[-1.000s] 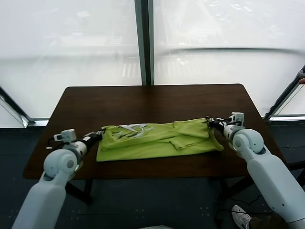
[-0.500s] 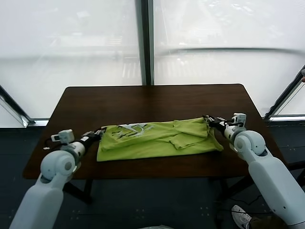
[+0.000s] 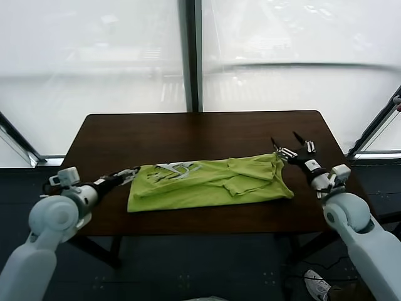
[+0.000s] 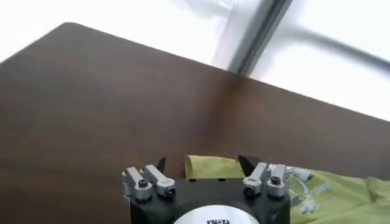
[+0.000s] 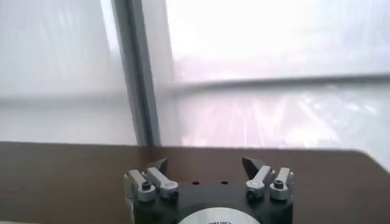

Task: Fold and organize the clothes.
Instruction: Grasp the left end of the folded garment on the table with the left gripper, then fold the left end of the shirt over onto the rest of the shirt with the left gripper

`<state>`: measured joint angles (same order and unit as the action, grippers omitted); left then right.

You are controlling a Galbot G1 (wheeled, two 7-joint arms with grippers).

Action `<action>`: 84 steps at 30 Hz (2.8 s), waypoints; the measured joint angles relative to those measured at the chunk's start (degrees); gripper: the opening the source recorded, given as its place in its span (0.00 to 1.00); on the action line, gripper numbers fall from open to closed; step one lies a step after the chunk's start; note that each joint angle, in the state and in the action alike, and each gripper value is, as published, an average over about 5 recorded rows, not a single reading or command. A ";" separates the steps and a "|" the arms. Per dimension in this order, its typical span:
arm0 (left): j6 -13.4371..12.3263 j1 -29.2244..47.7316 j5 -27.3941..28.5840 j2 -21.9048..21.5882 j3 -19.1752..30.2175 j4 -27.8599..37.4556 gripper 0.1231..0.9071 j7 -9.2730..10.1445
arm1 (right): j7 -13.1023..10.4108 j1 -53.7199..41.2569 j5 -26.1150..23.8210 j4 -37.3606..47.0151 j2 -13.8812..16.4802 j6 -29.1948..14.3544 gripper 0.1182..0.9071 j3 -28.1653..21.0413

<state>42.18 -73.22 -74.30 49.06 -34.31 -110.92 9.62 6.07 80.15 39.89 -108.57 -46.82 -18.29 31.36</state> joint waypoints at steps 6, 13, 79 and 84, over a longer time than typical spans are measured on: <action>0.01 0.06 -0.05 -4.40 1.80 4.08 1.00 -6.27 | 0.60 10.50 -1.01 -3.88 -2.54 -5.44 1.00 8.22; -0.09 -0.28 -0.68 -6.67 2.91 7.12 1.00 -9.22 | 0.27 14.75 -1.36 -5.30 -3.60 -6.04 1.00 11.93; 0.13 -13.35 3.00 -12.57 -20.65 2.15 0.05 -3.84 | -4.34 2.26 -1.02 -2.65 -6.68 -5.39 1.00 3.25; 0.09 -14.71 0.84 -12.21 -24.07 2.12 0.05 -2.29 | -4.52 2.13 -1.09 -2.80 -7.04 -5.24 1.00 3.22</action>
<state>42.27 -87.93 -73.45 36.85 -58.39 -108.80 7.33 1.56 82.28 38.80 -111.37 -53.86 -23.53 34.58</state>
